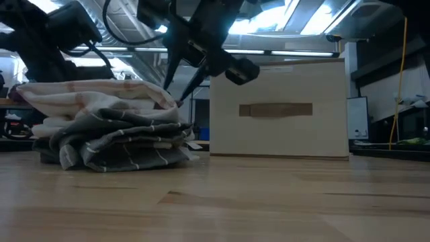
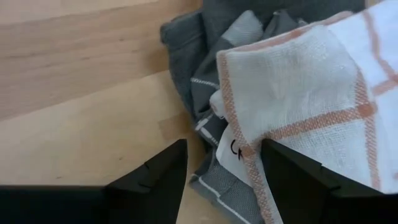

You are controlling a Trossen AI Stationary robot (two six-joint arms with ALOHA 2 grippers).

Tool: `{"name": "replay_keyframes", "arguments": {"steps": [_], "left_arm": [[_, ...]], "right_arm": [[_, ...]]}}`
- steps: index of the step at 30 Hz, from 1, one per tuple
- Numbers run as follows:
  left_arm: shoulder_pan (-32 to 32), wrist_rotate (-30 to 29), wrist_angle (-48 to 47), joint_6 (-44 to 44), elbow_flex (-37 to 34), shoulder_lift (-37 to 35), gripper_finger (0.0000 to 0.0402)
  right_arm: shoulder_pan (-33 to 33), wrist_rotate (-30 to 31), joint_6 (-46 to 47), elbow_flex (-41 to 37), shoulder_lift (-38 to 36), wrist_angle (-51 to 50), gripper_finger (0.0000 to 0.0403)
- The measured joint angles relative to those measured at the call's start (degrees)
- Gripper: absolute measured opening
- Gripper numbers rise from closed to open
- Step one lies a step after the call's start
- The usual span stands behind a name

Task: Fold towel
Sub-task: Put the stacked towels into the white laundry organizer

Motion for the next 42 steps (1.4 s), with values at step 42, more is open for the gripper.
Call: {"name": "replay_keyframes", "arguments": {"steps": [42], "left_arm": [[-0.1, 1.5, 6.0, 2.0, -1.1, 4.0, 0.0198]], "right_arm": [[-0.4, 9.6, 2.1, 0.0, 3.2, 1.6, 0.0115]]}}
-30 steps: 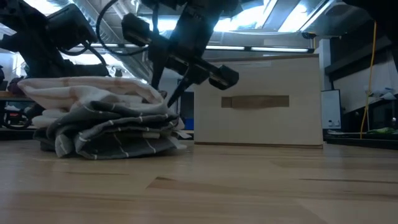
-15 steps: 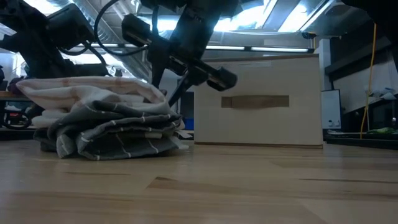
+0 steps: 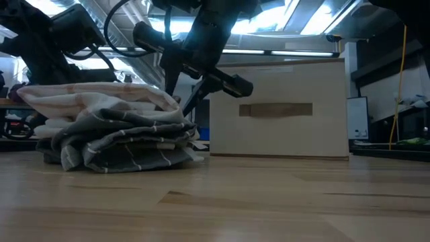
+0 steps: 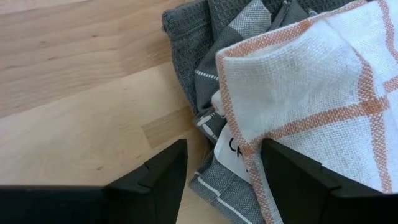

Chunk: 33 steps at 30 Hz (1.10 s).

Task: Fold towel
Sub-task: Put the stacked towels into the white laundry organizer

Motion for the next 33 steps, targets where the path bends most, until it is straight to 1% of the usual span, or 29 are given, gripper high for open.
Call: {"name": "replay_keyframes", "arguments": {"steps": [6, 15, 22, 25, 28, 30, 33], "left_arm": [[0.0, 0.0, 0.0, 0.0, 0.0, 0.0, 0.0198], [0.0, 0.0, -0.1, 0.0, 0.0, 0.0, 0.0198], [0.0, 0.0, -0.1, 0.0, 0.0, 0.0, 0.0198], [0.0, 0.0, -0.1, 0.0, 0.0, 0.0, 0.0198], [0.0, 0.0, -0.1, 0.0, 0.0, 0.0, 0.0198], [0.0, 0.0, -0.1, 0.0, 0.0, 0.0, 0.0198], [0.0, 0.0, -0.1, 0.0, 0.0, 0.0, 0.0198]], "right_arm": [[0.0, -0.7, 0.0, 0.0, 0.0, 0.6, 0.0115], [0.0, -0.7, 0.0, 0.0, 0.0, 5.0, 0.0115], [0.0, -0.3, 0.0, 0.0, 0.0, 3.6, 0.0115], [0.0, -0.7, -1.9, 0.0, 0.0, 4.1, 0.0117], [-0.3, -2.7, -4.9, 0.0, 0.0, 4.6, 0.0139], [-0.6, -4.5, -5.1, 0.0, -0.1, 4.2, 0.0169], [-1.0, -4.6, -4.6, 0.0, -0.1, 1.5, 0.0226]]}}
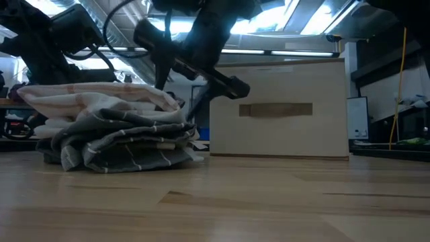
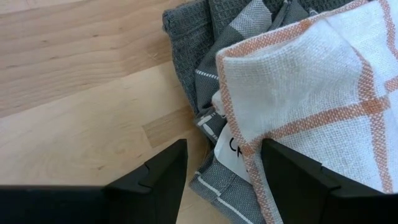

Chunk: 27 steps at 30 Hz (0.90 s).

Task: Fold towel
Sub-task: Put the stacked towels into the white laundry organizer

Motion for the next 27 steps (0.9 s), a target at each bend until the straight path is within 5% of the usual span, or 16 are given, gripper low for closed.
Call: {"name": "replay_keyframes", "arguments": {"steps": [9, 27], "left_arm": [[0.0, 0.0, 0.0, 0.0, 0.0, 0.0, 0.0198], [0.0, 0.0, -0.1, -0.1, 0.0, 0.0, 0.0198]], "right_arm": [[-0.1, -0.2, 0.0, 0.0, 0.0, -2.8, 0.0329], [-0.1, 0.5, 0.2, 0.0, 0.0, 8.5, 0.0337]]}}
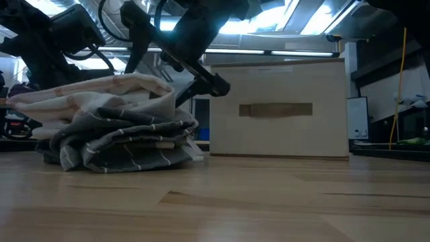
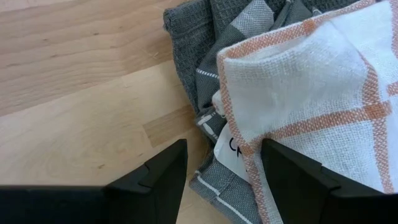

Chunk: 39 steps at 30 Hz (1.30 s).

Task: Fold towel
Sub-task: Put the stacked towels into the white laundry organizer

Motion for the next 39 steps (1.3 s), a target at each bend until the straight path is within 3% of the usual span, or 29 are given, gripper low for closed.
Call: {"name": "replay_keyframes", "arguments": {"steps": [8, 16, 26, 39], "left_arm": [[0.1, 0.0, 0.0, -0.4, 0.0, 0.0, 0.0198], [1.9, 0.8, 0.6, -3.2, 0.0, 0.0, 0.0198], [3.0, 3.5, 5.4, 0.2, 0.0, 0.0, 0.0198], [5.5, 7.7, 5.7, 1.4, 0.0, -0.4, 0.0198]], "right_arm": [[0.0, -0.1, -4.2, 0.0, -0.1, -1.9, 0.0337], [0.0, -0.7, 4.3, 0.0, -0.1, -15.3, 0.0337], [-0.7, -1.1, 4.6, 0.0, 0.6, -11.2, 0.0337], [-0.7, -10.2, 5.1, 0.1, 5.4, -10.1, 0.0337]]}}
